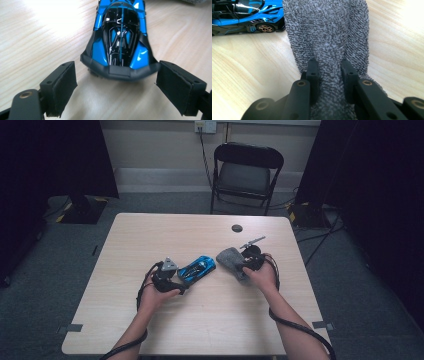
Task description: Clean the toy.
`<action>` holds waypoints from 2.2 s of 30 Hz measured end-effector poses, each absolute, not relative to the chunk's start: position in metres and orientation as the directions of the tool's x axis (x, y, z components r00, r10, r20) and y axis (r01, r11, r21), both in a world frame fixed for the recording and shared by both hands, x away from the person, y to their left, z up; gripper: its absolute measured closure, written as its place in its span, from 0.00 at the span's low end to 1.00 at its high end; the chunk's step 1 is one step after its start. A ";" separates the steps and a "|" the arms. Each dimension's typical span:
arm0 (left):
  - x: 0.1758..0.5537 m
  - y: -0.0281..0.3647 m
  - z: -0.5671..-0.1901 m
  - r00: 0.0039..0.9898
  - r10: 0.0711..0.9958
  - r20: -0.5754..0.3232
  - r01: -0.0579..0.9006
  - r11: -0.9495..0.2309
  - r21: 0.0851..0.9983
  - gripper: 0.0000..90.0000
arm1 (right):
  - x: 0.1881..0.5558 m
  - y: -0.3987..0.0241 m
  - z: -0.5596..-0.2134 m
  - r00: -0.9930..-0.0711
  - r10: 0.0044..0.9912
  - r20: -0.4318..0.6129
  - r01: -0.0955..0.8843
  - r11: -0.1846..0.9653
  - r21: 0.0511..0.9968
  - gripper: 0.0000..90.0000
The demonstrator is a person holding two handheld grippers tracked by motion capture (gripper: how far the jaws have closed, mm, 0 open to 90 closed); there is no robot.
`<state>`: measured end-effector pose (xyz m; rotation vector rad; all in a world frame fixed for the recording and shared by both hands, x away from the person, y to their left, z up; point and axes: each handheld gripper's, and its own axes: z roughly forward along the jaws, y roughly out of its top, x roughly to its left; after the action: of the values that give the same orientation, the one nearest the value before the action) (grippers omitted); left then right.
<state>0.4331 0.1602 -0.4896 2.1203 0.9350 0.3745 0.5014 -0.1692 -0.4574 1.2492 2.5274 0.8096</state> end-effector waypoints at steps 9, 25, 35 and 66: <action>0.426 0.160 -0.459 0.693 0.720 -0.040 0.475 -0.415 0.776 0.23 | 0.493 -0.177 -0.453 -0.624 0.780 0.052 0.656 0.487 0.577 0.82; 0.480 0.109 -0.453 0.740 0.672 -0.008 0.459 -0.497 0.737 0.44 | 0.486 -0.178 -0.457 -0.634 0.772 0.056 0.652 0.494 0.575 0.82; 0.486 0.102 -0.465 0.735 0.678 0.006 0.483 -0.530 0.697 0.50 | 0.484 -0.180 -0.463 -0.632 0.773 0.053 0.653 0.494 0.573 0.82; 0.484 0.101 -0.472 0.739 0.673 0.008 0.473 -0.527 0.706 0.52 | 0.463 -0.134 -0.466 -0.687 0.727 -0.015 0.609 0.587 0.534 0.81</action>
<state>0.4836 0.1015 -0.4723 2.2287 0.8584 0.3647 0.4627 -0.1340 -0.4665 1.1072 2.5850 0.7390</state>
